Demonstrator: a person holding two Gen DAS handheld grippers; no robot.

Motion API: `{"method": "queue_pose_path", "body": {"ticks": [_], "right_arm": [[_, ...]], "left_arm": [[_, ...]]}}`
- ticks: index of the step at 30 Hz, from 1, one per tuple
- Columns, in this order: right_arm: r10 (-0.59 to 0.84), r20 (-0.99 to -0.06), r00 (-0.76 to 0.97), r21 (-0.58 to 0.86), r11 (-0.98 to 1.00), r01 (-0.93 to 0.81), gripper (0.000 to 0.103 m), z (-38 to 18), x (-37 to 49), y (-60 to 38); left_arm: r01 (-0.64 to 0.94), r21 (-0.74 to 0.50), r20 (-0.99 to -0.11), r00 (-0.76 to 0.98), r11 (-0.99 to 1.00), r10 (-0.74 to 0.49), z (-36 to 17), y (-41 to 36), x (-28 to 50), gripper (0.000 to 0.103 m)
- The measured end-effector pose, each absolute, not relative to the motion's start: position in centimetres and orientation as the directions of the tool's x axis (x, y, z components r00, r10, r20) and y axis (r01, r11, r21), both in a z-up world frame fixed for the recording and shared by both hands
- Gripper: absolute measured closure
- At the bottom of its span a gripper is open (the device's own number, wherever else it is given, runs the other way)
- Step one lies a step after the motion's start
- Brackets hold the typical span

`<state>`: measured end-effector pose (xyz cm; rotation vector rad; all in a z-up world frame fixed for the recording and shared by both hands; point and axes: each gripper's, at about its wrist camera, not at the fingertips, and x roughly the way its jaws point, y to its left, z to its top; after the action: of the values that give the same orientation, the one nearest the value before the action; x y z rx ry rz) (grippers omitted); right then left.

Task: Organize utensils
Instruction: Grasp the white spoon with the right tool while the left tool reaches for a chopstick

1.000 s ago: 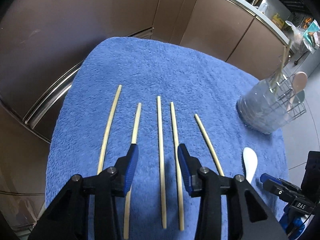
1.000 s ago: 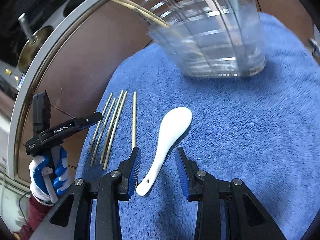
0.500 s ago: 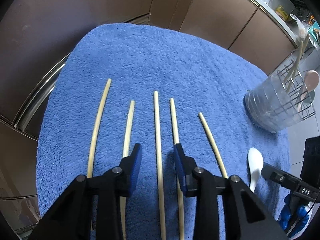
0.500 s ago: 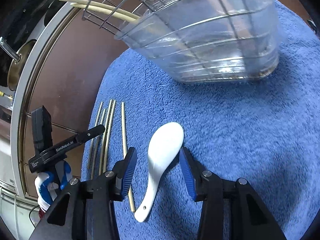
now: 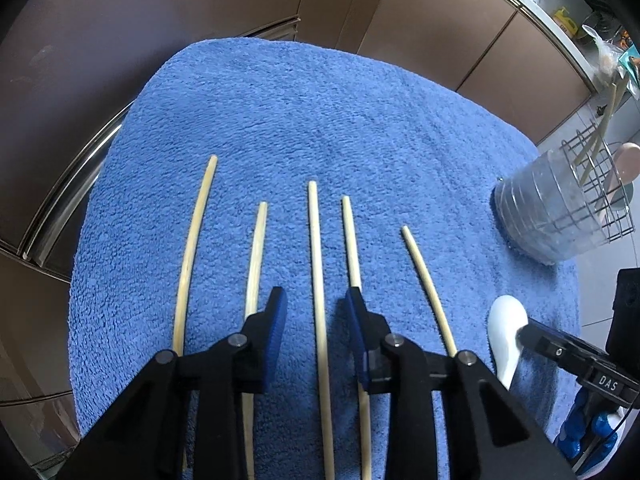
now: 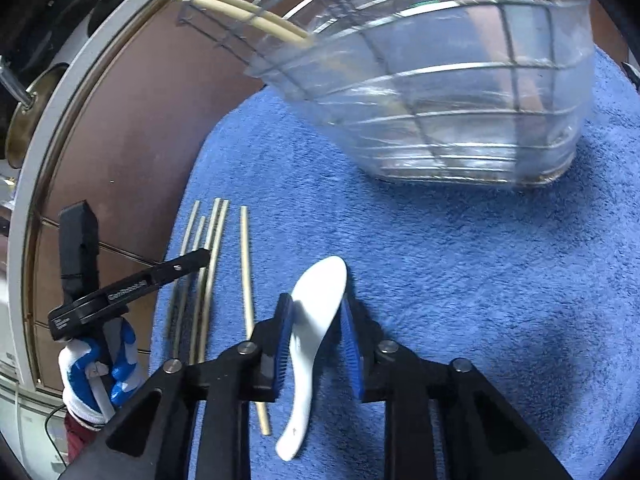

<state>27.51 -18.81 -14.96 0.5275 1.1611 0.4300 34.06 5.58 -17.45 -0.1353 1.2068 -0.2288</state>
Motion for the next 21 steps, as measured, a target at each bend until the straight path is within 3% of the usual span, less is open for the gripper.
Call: {"method": "queue_pose_path", "body": {"ticks": [6, 21], "right_arm": [[0.588, -0.748, 0.308, 0.587, 0.802, -0.108, 0.094, -14.4, 27.8, -16.8], [0.558, -0.788, 0.261, 0.532, 0.83, -0.169, 0.095, -14.4, 29.8, -15.0]], "left_arm": [[0.109, -0.239, -0.912, 0.317, 0.965, -0.262, -17.3, 5.7, 34.9, 0.086], [0.113, -0.228, -0.928, 0.276, 0.967, -0.251, -17.4, 5.7, 37.2, 0.096]]}}
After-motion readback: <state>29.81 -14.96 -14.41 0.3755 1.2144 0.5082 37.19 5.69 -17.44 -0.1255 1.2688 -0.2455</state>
